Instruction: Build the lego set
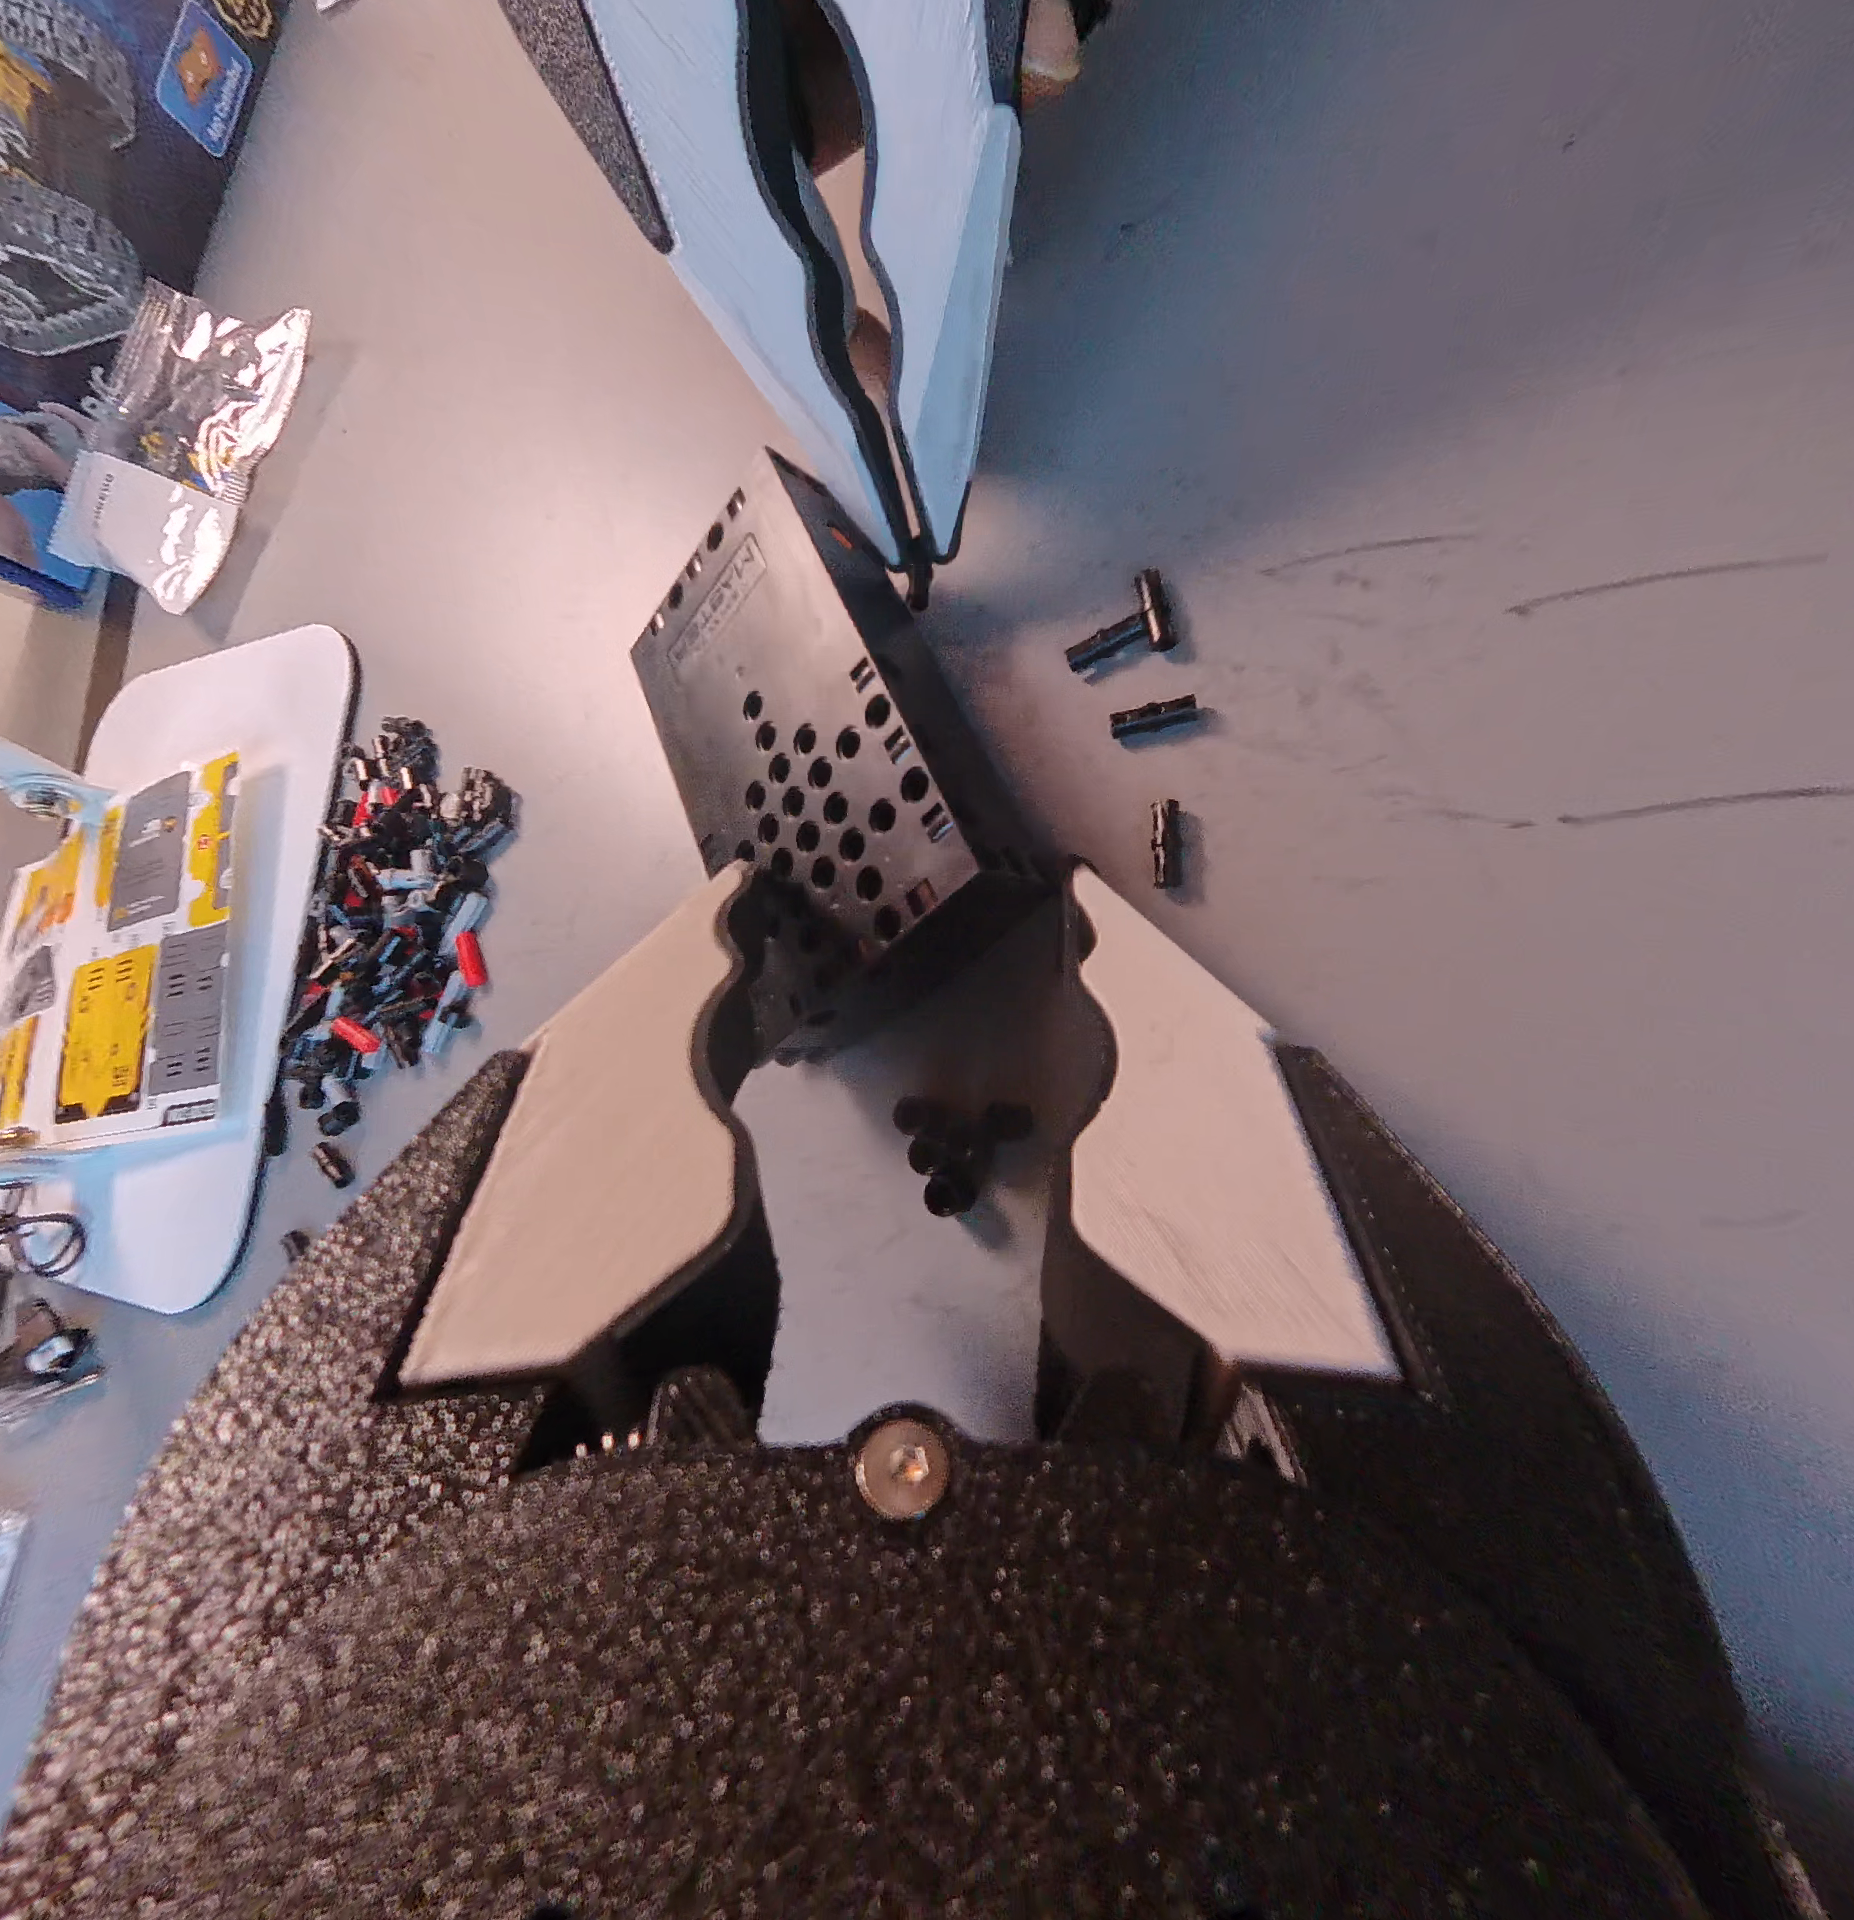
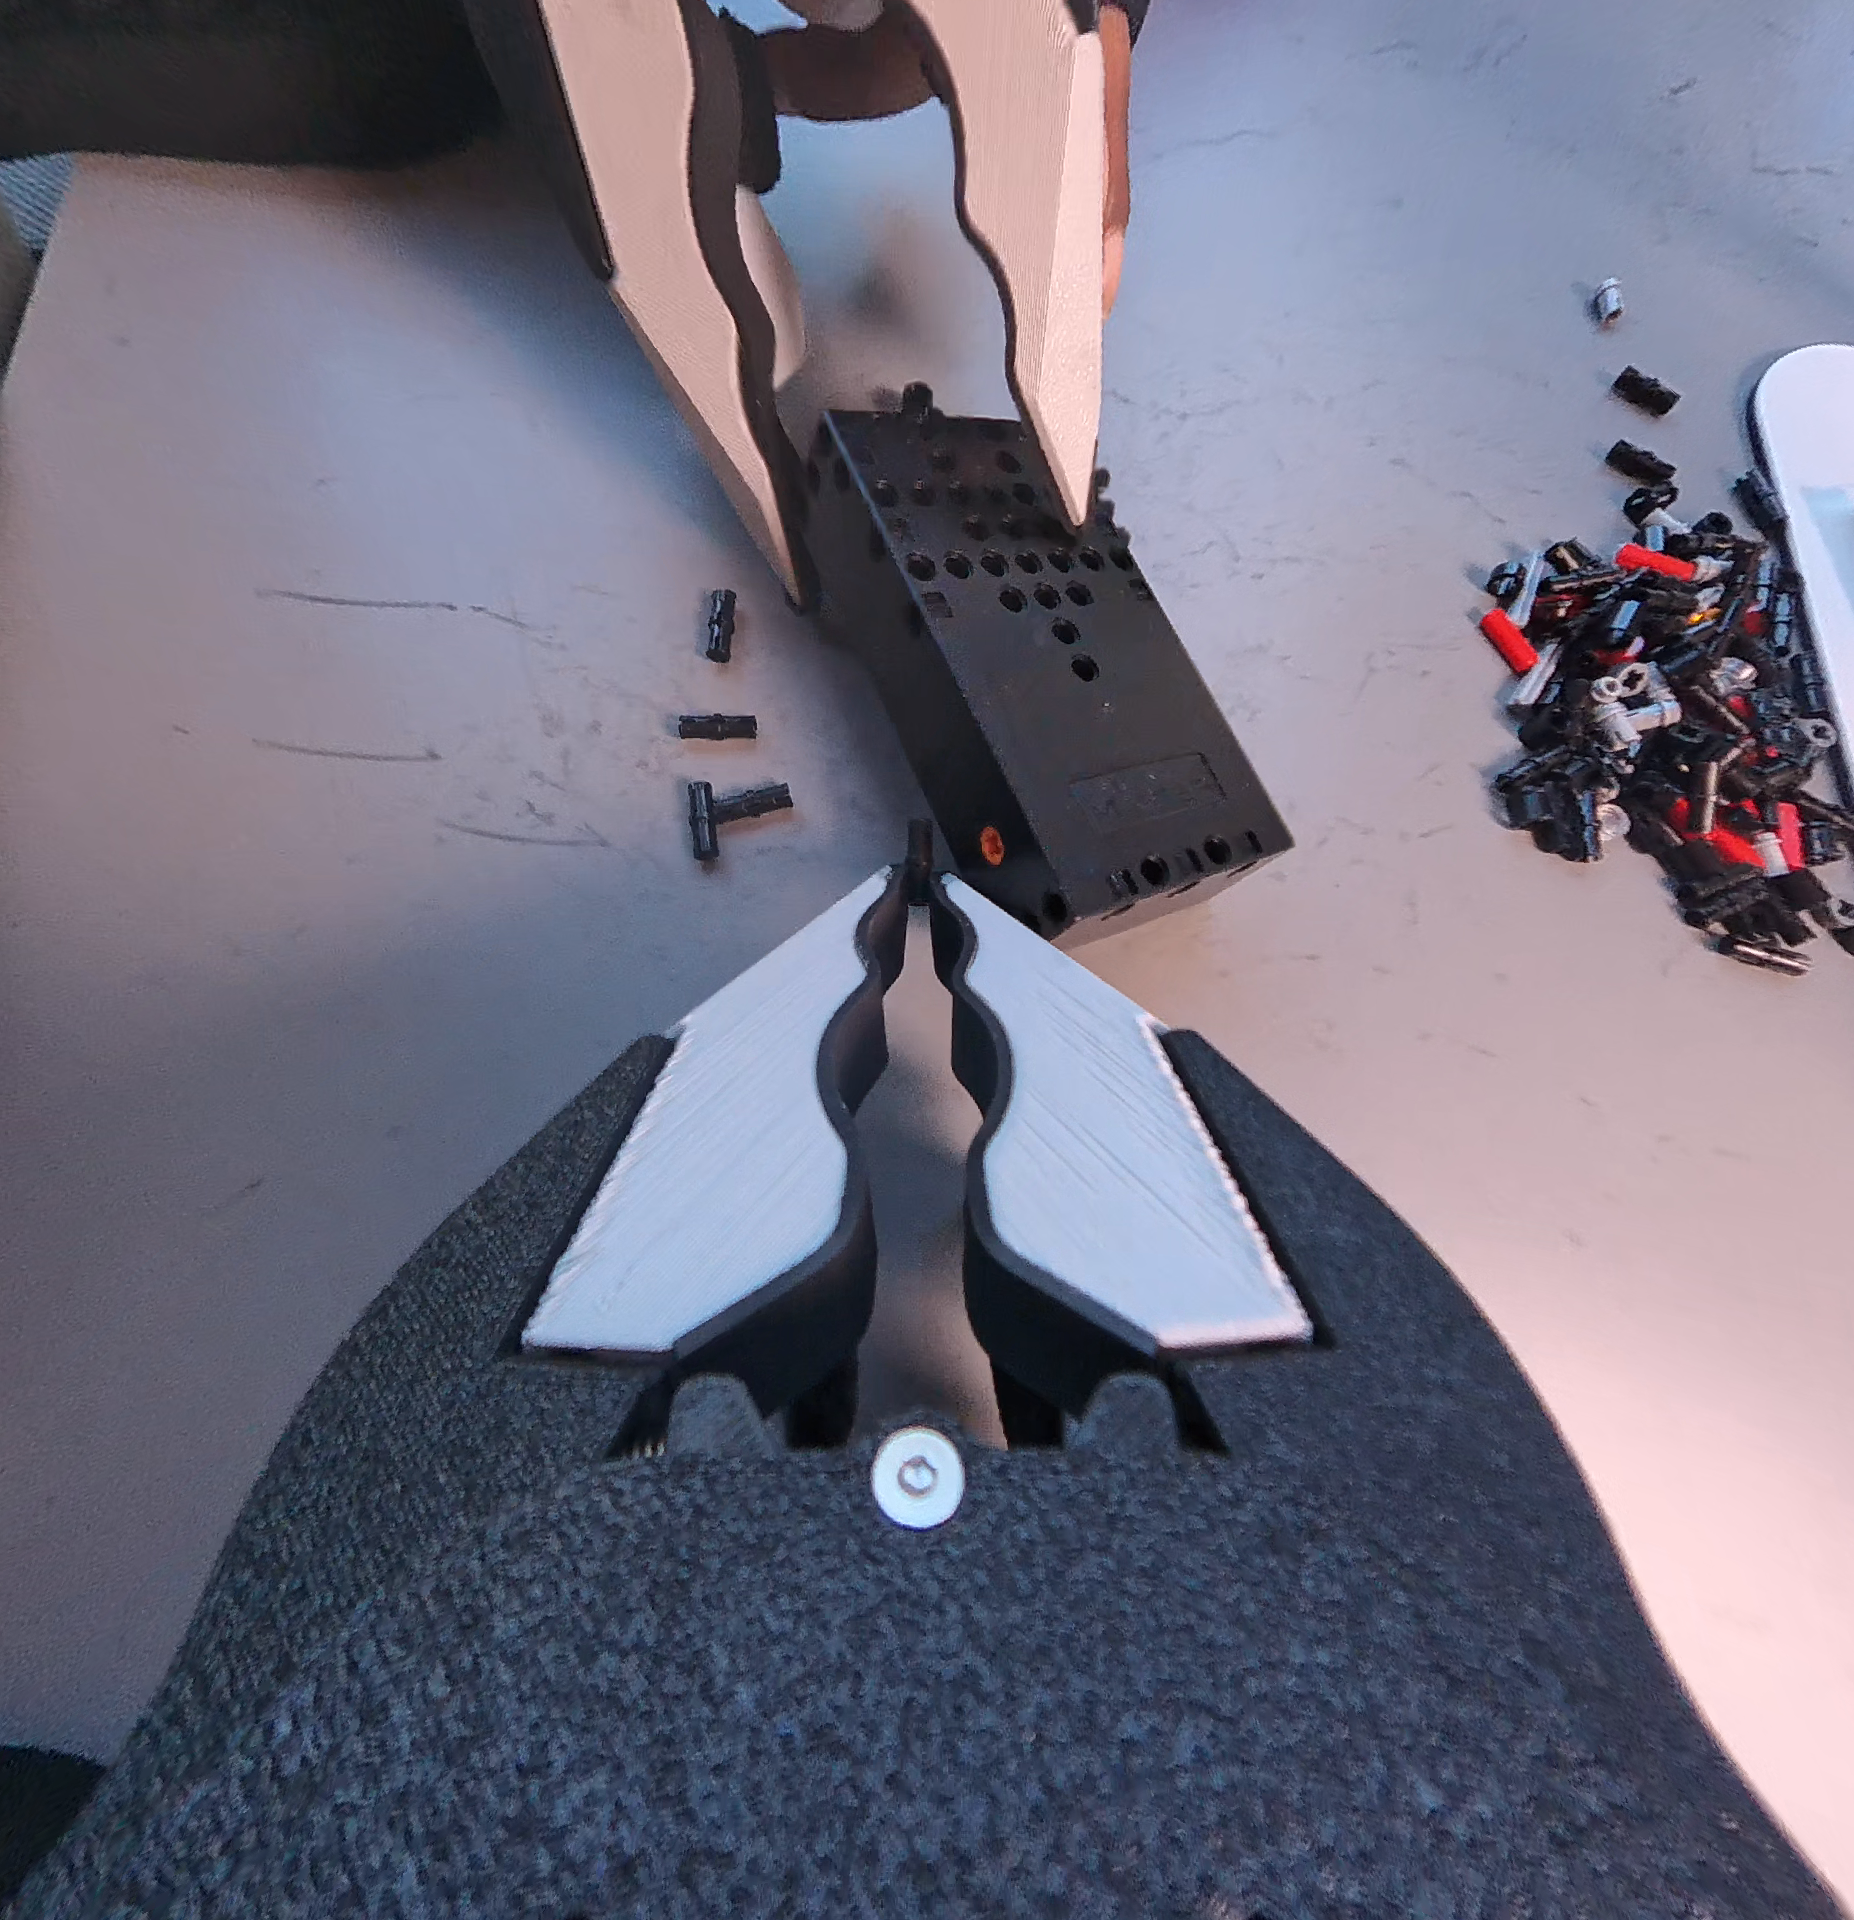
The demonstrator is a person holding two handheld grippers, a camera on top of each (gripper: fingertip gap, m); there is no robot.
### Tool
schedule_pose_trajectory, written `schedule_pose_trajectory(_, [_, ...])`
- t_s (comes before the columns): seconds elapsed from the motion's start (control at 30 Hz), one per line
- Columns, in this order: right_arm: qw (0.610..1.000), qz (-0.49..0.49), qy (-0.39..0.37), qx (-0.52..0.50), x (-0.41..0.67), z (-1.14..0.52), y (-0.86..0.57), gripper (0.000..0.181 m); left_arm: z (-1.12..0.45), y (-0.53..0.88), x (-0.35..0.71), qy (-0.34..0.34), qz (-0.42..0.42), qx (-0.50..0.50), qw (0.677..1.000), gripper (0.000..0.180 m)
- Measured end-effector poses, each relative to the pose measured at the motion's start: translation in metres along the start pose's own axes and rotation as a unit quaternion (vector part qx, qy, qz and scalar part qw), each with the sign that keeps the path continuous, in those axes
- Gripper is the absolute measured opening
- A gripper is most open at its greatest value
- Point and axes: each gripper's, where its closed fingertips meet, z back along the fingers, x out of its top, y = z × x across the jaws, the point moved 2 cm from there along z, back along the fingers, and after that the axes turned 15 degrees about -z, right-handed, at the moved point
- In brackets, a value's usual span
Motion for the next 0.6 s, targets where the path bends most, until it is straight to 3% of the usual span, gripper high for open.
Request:
schedule_pose_trajectory(0.27, [1.0,-0.005,-0.002,0.005,0.0,-0.002,0.001,0.002,0.002,-0.004,0.004,-0.025,0.049,-0.038,0.998,0.056])
schedule_pose_trajectory(0.4, [0.998,-0.007,-0.057,0.014,0.021,0.01,0.007,0.002,0.017,0.013,0.027,-0.107,0.098,-0.004,0.989,0.041])
schedule_pose_trajectory(0.6, [0.983,0.031,-0.177,-0.024,0.067,0.023,0.013,0.002,0.027,0.044,0.053,-0.234,0.25,0.024,0.939,0.027])
